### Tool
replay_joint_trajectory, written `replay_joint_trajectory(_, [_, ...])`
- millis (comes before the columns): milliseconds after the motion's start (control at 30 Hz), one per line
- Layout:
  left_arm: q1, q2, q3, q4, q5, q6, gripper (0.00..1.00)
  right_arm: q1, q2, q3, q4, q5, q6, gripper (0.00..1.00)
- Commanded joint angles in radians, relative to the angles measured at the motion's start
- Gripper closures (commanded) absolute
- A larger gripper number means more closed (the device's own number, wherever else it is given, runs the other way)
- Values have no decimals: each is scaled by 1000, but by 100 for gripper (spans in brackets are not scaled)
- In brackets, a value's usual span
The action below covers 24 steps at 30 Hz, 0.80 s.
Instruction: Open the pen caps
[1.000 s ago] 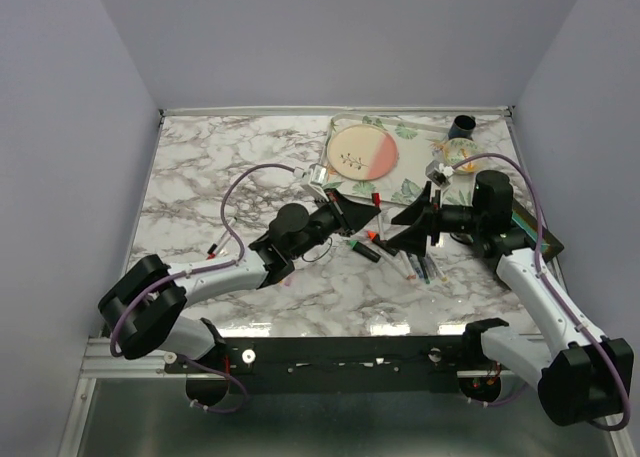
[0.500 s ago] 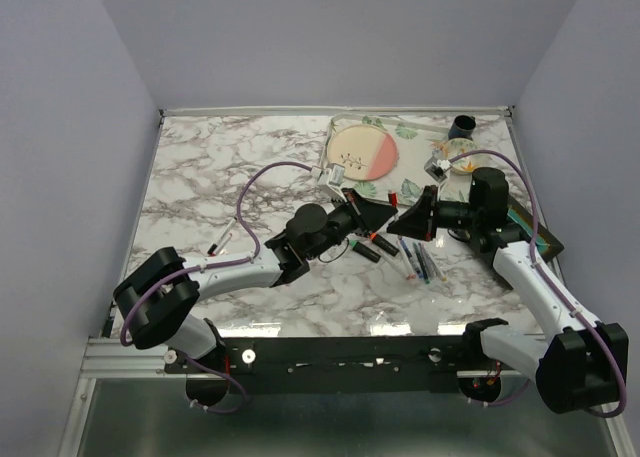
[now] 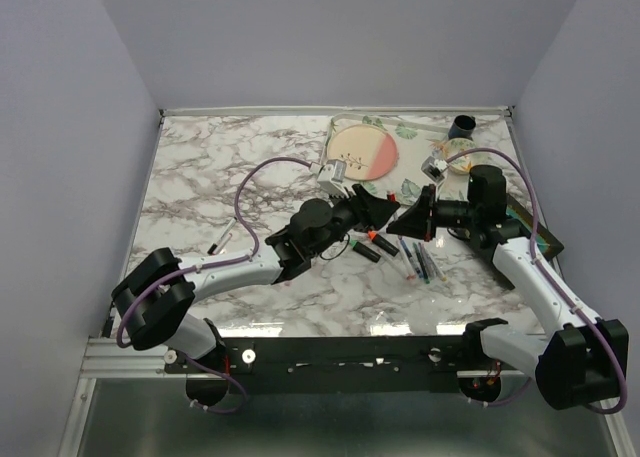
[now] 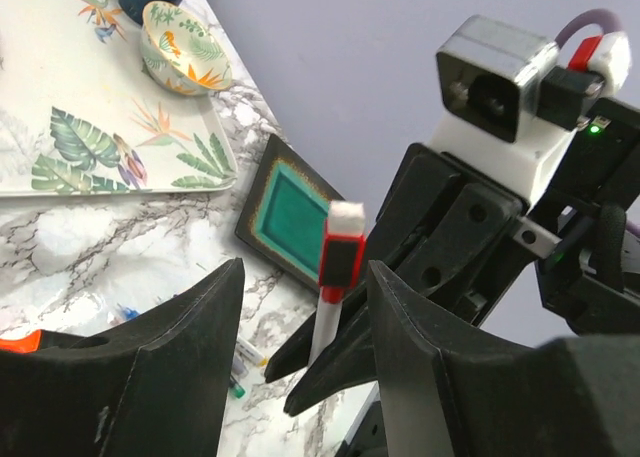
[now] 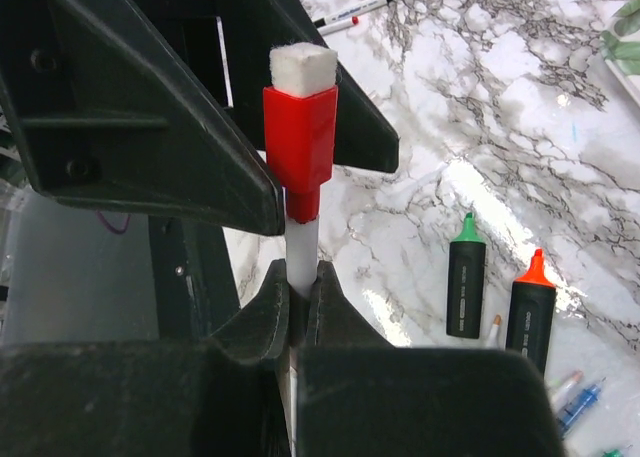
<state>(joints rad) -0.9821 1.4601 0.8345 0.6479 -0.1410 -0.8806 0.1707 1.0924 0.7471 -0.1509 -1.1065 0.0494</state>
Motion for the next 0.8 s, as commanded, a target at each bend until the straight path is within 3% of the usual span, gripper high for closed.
replay_joint_trajectory(0, [6, -7, 41, -4, -17, 42, 41, 0, 9, 31, -42, -19, -37, 99])
replay_joint_trajectory(133, [8, 6, 69, -7, 7, 52, 43, -2, 14, 34, -52, -27, -39, 99])
replay_joint_trajectory(367, [20, 42, 110, -24, 61, 39, 65, -2, 14, 41, -62, -42, -40, 99])
replay_joint_trajectory(733, [22, 74, 120, -21, 100, 11, 64, 0, 12, 46, -72, -32, -77, 99])
replay_joint_trajectory(767, [23, 75, 126, -27, 100, 11, 67, -2, 17, 47, -75, -32, -82, 99])
